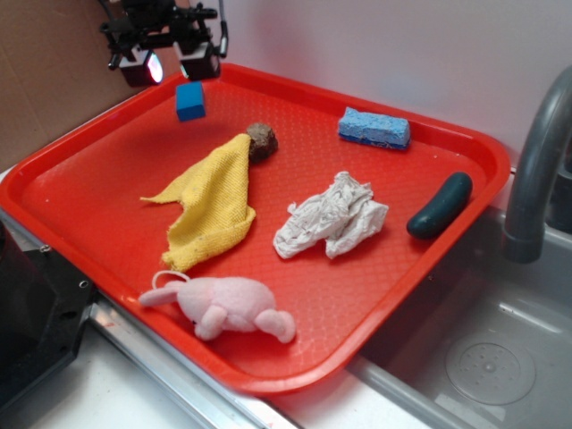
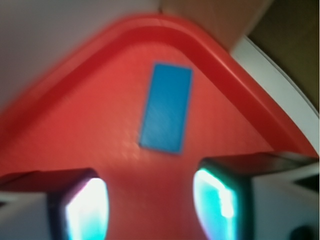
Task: Grab the blue block.
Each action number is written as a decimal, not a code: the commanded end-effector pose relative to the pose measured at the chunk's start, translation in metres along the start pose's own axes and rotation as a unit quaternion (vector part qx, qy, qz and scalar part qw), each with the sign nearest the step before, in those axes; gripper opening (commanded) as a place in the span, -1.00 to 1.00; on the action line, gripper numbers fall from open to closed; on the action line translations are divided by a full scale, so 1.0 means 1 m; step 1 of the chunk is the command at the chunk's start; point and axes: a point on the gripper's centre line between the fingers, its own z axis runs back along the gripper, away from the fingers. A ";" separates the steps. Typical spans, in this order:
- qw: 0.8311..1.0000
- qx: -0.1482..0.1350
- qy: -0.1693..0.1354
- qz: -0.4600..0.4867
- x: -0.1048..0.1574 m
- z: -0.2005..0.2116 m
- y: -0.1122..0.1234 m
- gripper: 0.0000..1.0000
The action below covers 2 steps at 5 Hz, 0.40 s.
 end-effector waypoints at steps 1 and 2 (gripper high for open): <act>0.997 0.034 -0.013 0.072 0.020 -0.028 0.003 1.00; 0.995 0.047 0.001 0.087 0.022 -0.040 0.012 1.00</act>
